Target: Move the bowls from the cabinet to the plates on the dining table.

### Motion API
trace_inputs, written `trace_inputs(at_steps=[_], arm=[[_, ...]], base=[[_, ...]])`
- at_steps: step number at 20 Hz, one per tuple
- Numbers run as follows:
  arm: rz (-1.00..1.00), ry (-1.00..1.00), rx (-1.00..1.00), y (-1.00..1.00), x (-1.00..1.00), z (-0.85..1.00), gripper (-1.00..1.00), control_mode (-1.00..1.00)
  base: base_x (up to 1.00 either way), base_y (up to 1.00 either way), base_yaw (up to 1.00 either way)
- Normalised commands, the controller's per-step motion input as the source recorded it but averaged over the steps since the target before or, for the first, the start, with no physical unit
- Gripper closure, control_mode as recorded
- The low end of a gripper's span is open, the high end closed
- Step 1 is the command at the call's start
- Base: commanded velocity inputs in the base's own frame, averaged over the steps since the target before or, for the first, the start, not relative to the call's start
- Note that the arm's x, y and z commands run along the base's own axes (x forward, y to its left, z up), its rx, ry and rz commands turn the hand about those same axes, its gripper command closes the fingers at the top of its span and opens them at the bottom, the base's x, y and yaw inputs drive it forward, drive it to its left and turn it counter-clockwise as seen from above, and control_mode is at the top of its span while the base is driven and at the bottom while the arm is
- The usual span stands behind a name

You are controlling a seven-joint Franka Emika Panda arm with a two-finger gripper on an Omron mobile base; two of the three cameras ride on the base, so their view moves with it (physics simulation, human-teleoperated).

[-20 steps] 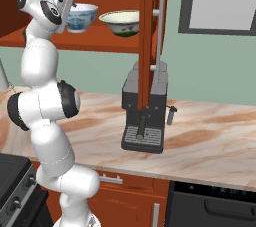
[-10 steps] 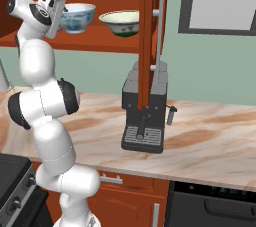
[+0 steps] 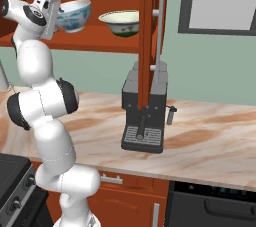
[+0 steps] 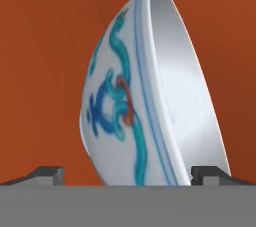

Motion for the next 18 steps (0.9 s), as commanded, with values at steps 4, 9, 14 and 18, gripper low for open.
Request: trace_inputs(at_steps=[4,9,14,18], arm=[[0.0,-0.01,-0.03,0.27,-0.01,-0.36,-1.0,-1.0],[0.0,-0.02,-0.04,0.28,-0.03,-0.35,1.0,-1.0],[0.0,-0.03,-0.04,0.16,-0.04,-0.29,1.0,-1.0],[0.0,-0.05,-0.04,0.09,-0.2,-0.21,1.0,-1.0]], base=[[0.0,0.0,0.0],[0.0,0.0,0.0],[0.0,0.0,0.0],[0.0,0.0,0.0]])
